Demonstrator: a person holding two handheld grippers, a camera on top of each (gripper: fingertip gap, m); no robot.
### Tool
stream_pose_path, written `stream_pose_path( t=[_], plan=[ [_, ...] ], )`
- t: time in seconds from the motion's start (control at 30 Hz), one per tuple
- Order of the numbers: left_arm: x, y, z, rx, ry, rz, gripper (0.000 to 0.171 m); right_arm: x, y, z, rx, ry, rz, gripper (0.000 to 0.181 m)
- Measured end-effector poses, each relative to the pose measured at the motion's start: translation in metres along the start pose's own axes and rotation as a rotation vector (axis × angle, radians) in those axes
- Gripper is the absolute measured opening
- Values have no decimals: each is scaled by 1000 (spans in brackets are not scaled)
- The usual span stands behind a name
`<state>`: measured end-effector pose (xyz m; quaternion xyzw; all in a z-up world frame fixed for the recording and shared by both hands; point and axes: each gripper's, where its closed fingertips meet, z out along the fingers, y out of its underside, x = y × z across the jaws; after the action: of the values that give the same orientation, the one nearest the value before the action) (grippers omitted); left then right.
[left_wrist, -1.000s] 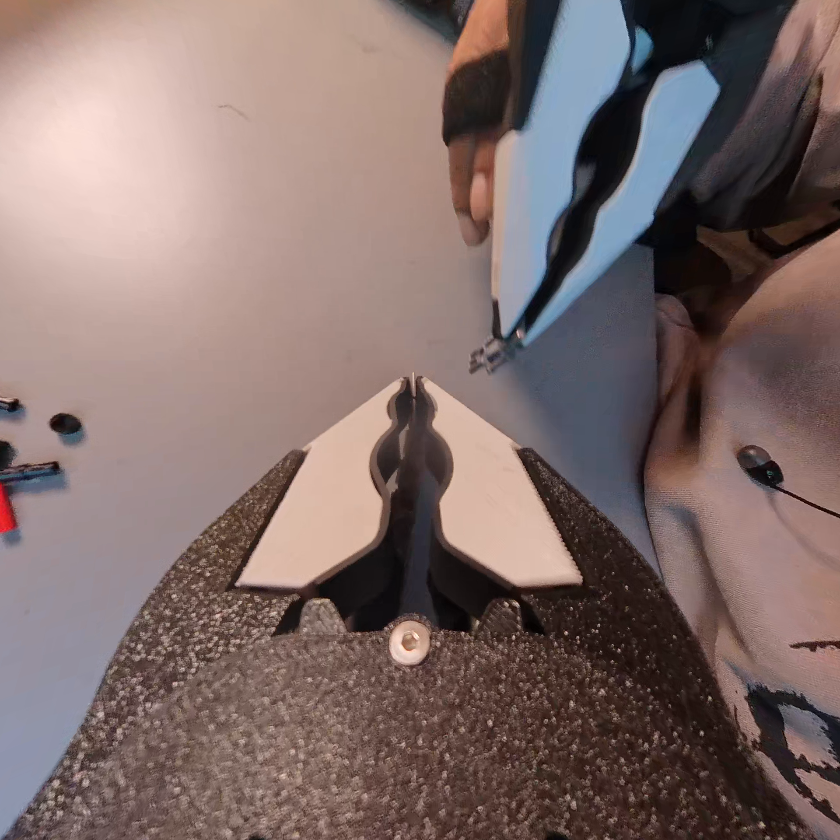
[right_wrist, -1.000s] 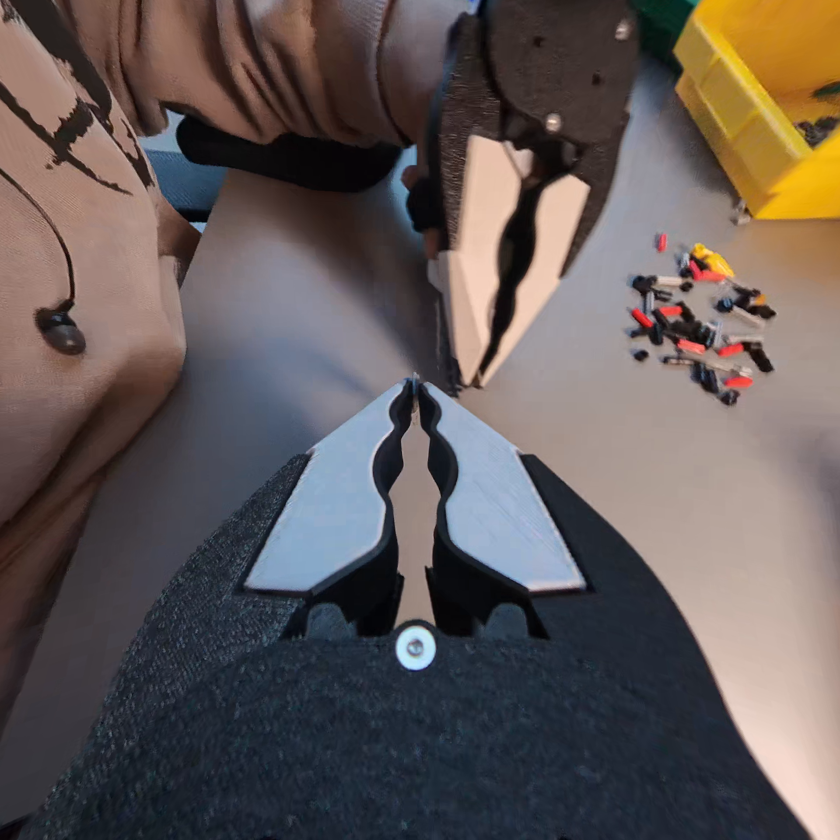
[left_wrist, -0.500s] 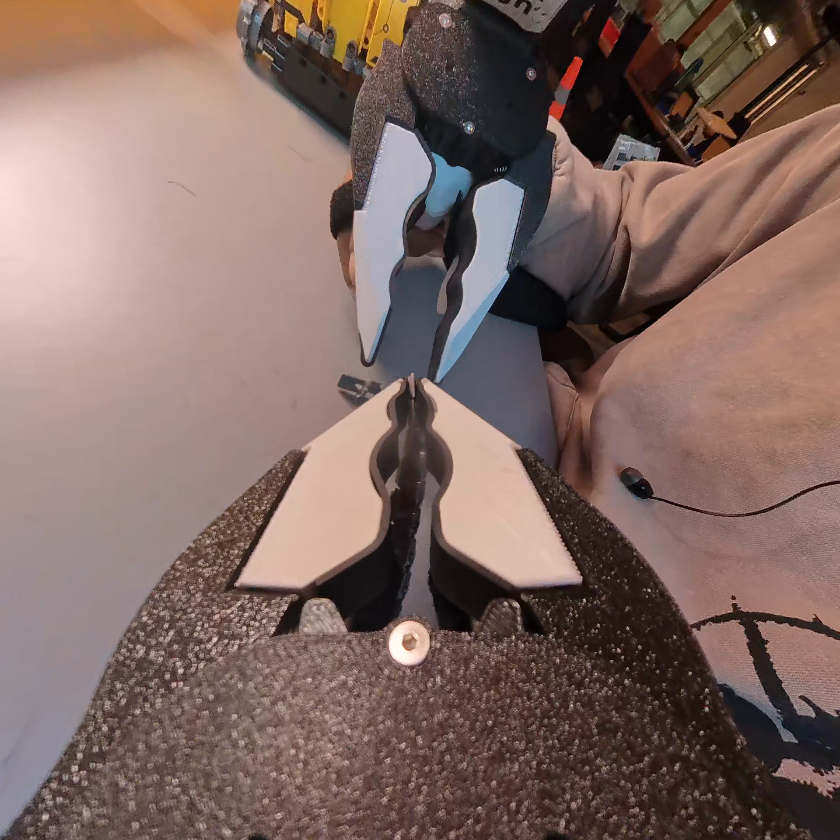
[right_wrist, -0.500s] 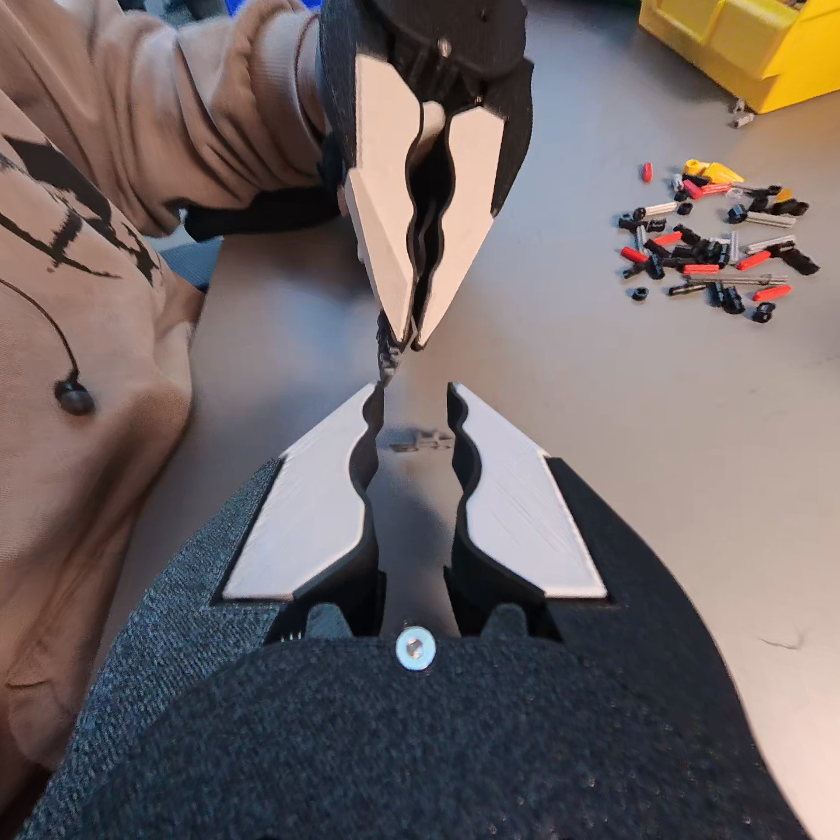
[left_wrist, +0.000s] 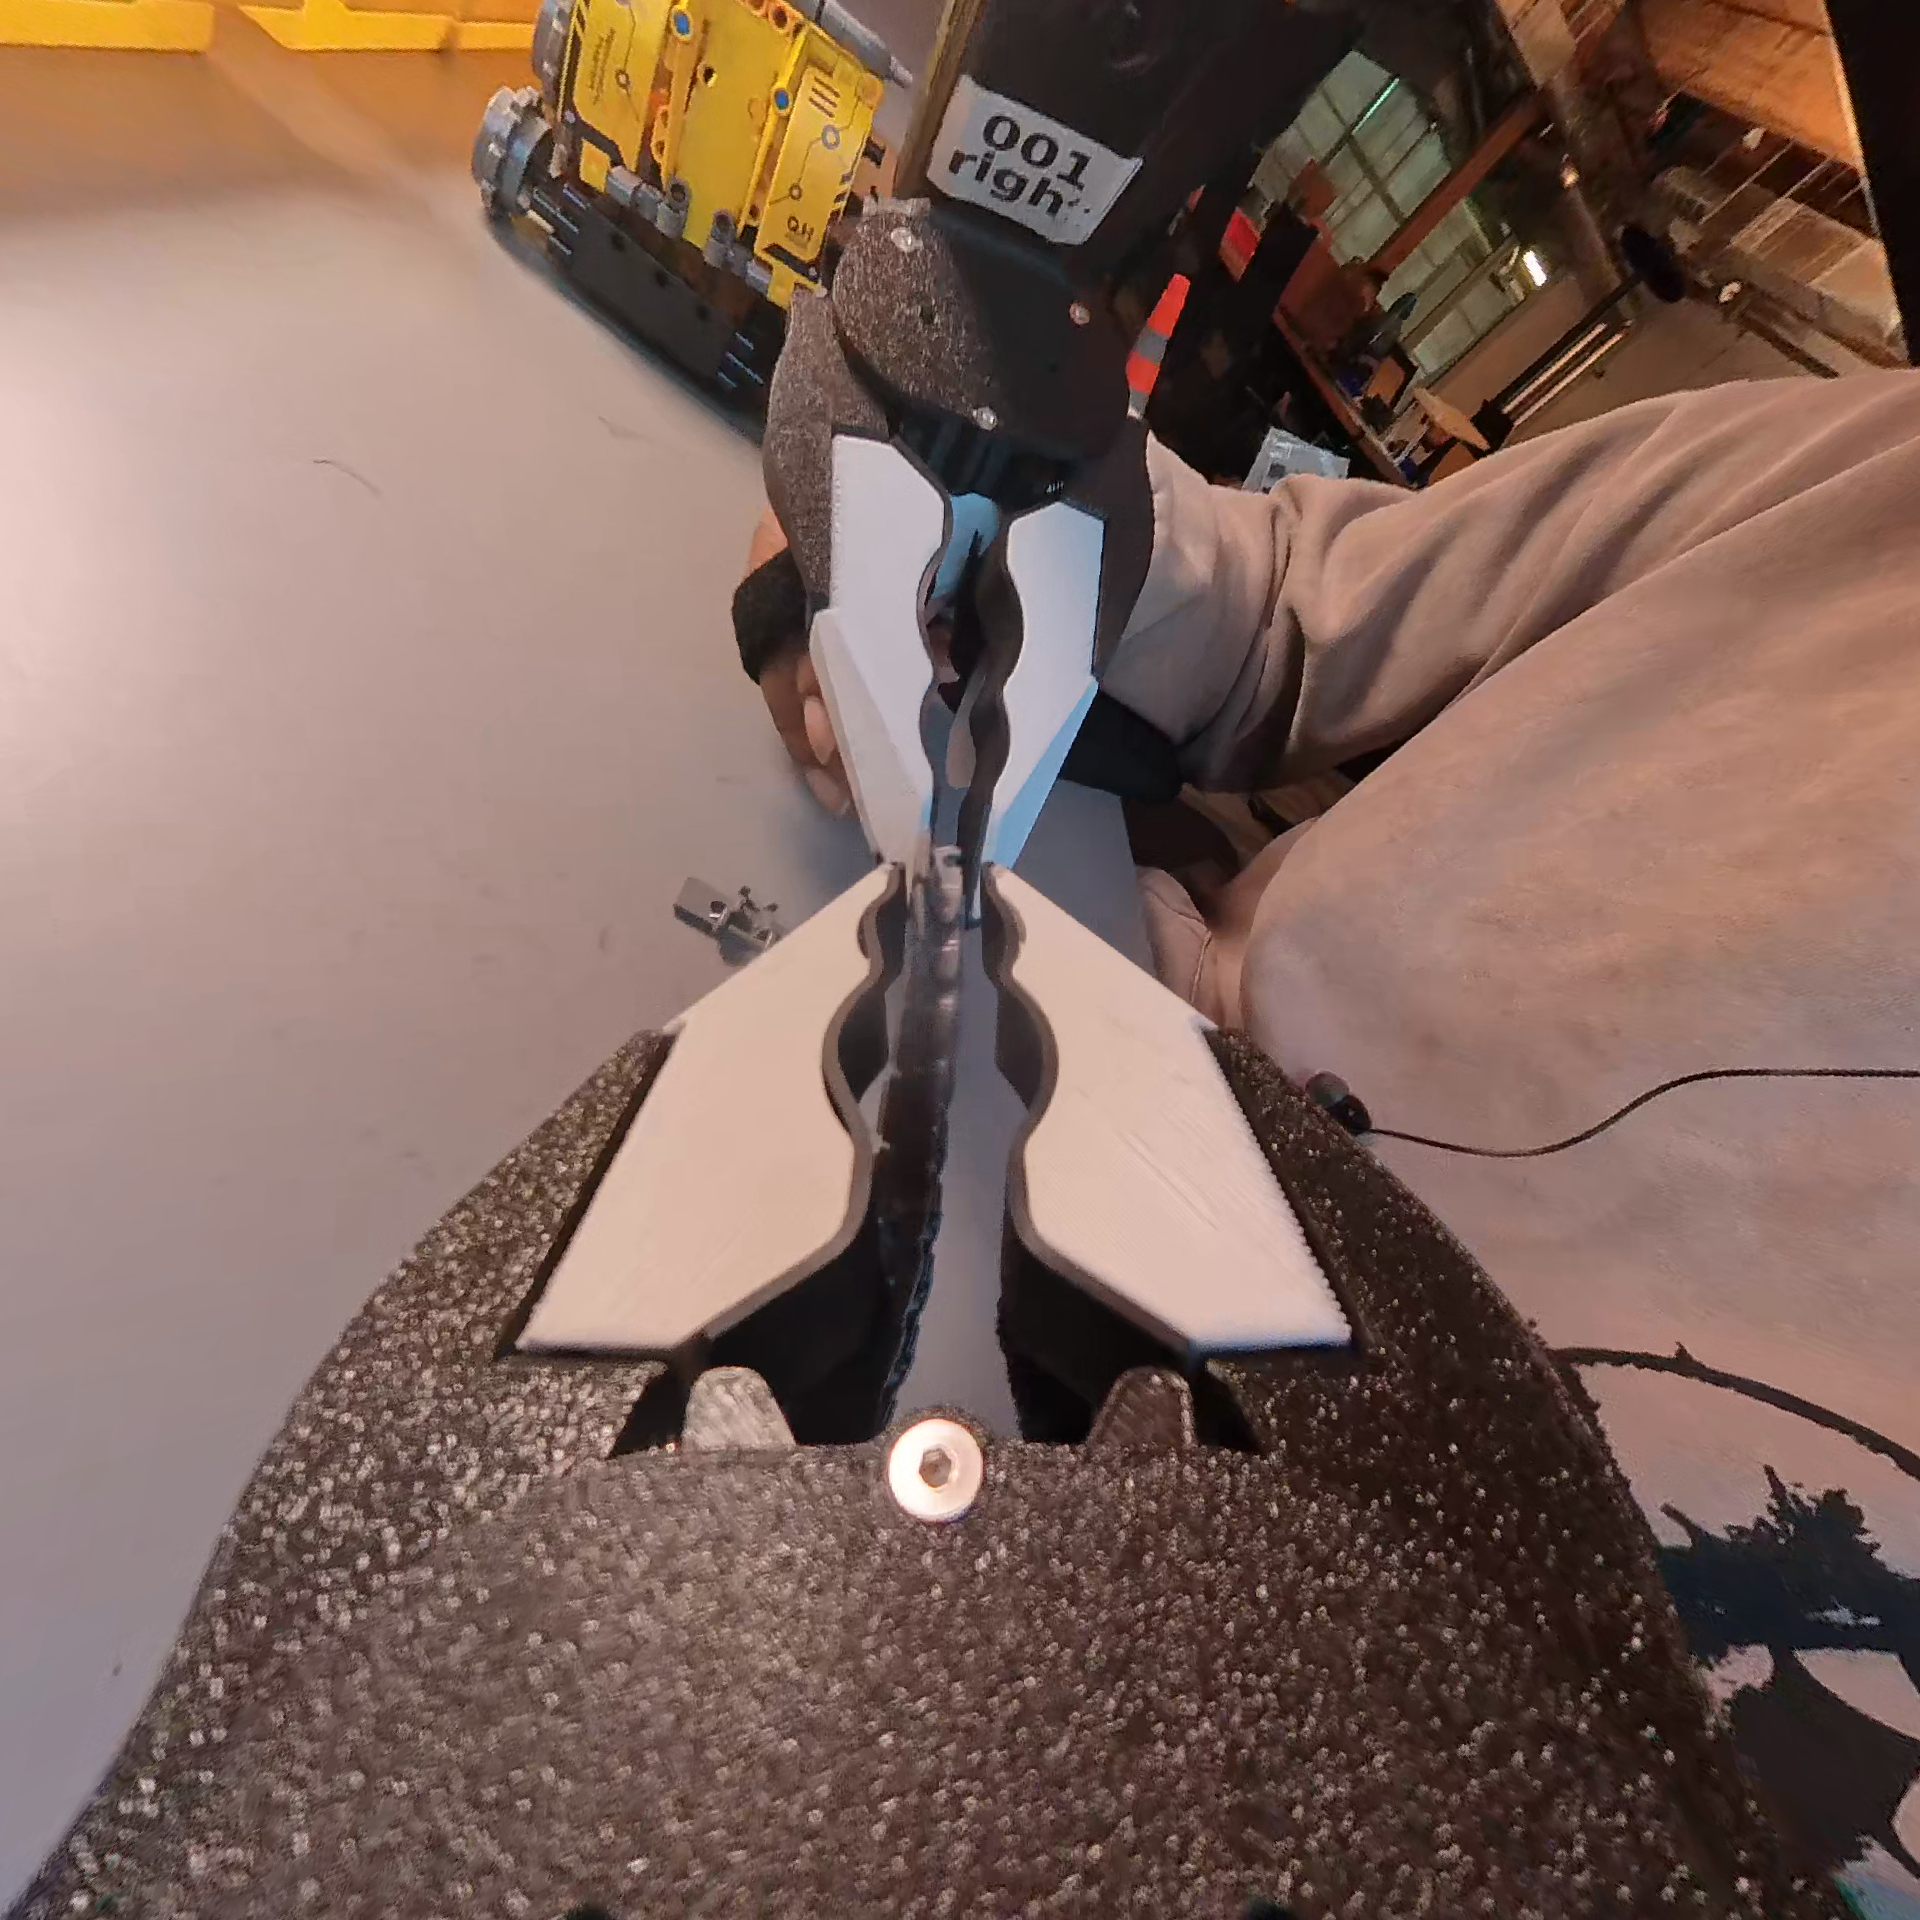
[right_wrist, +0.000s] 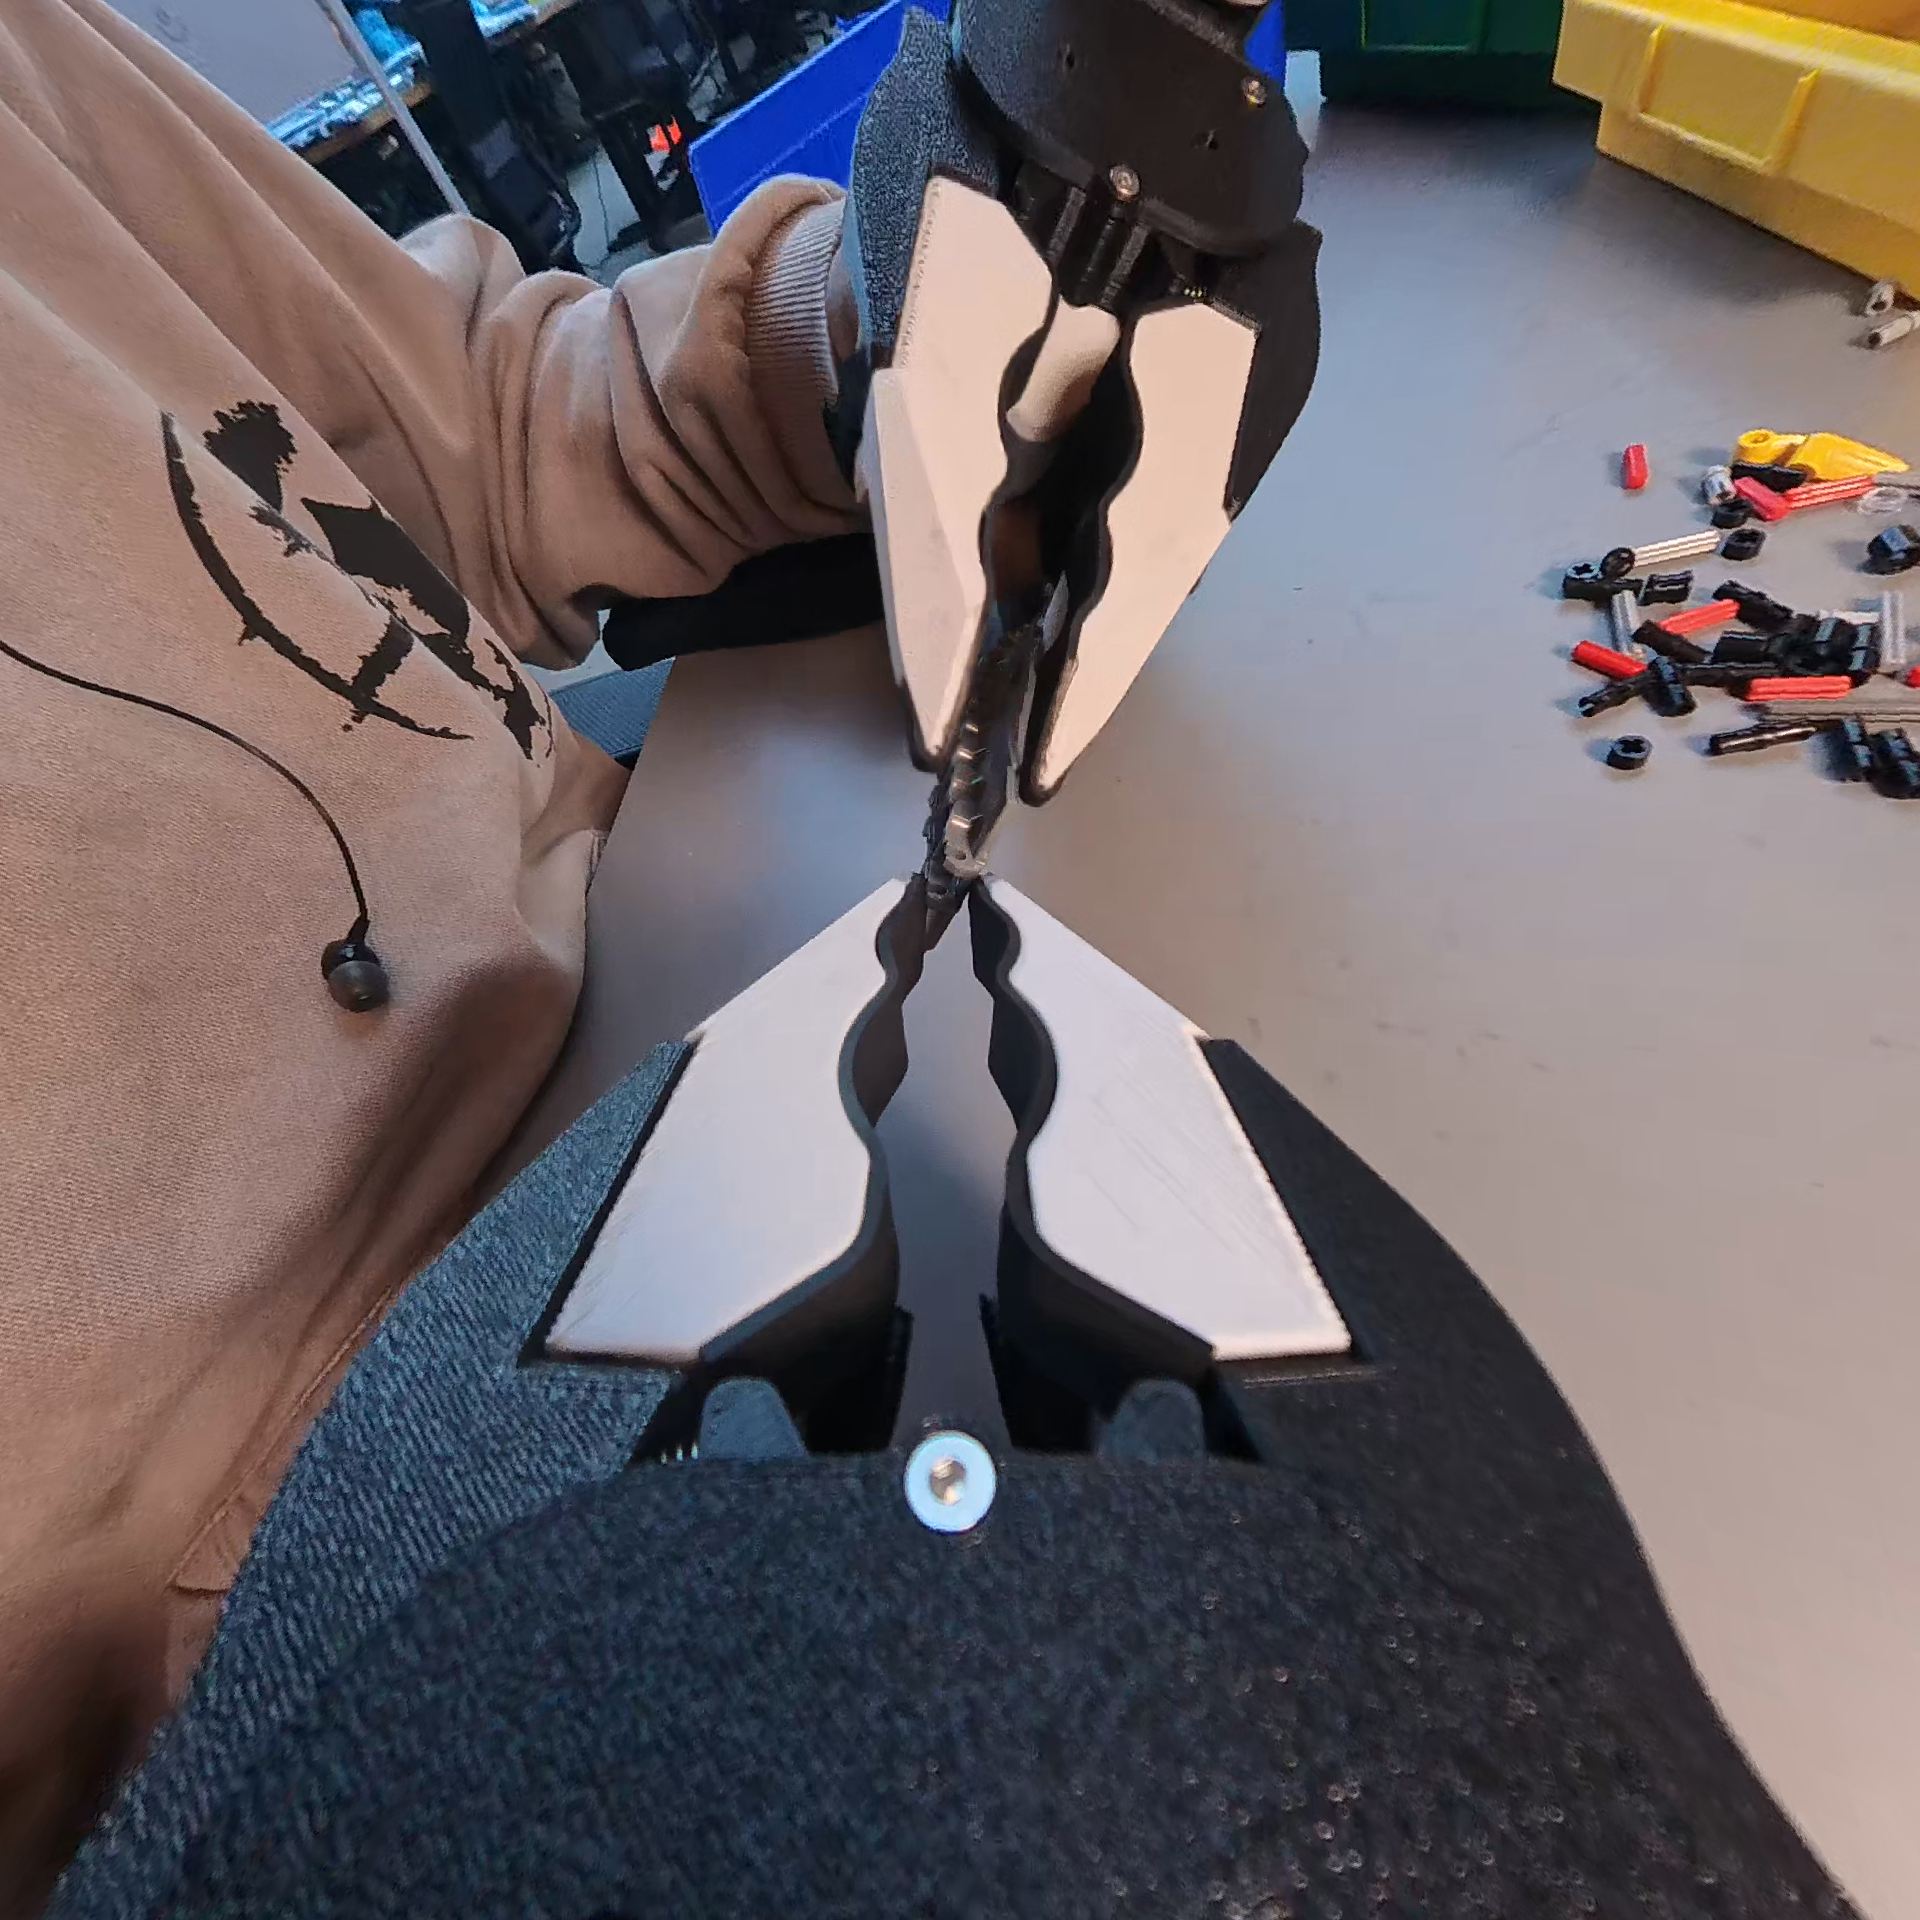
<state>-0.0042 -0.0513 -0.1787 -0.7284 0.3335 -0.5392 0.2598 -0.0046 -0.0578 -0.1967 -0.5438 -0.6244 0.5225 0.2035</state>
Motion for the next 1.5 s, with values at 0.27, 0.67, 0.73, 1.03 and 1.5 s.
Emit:
stream_pose_path(
  t=[0.27, 0.67, 0.73, 1.03, 1.5],
  plan=[
    [0, 8, 2, -46, -12, 19, 3, -3, 1, -1, 0, -18, -26, 6],
    [-6, 18, 9, -114, -89, 61, 2, 4, -2, -3, 27, -8, 61, 12],
    [-6, 20, 11, -125, -92, 66, 2, 4, -2, -1, 34, -7, 69, 2],
    [-9, 23, 12, -119, -48, -35, 2, 4, 0, 0, -32, 83, -156, 0],
    [-17, 37, 17, -218, -170, 58, 2, 2, 16, 9, -112, 104, -214, 0]
  ],
)
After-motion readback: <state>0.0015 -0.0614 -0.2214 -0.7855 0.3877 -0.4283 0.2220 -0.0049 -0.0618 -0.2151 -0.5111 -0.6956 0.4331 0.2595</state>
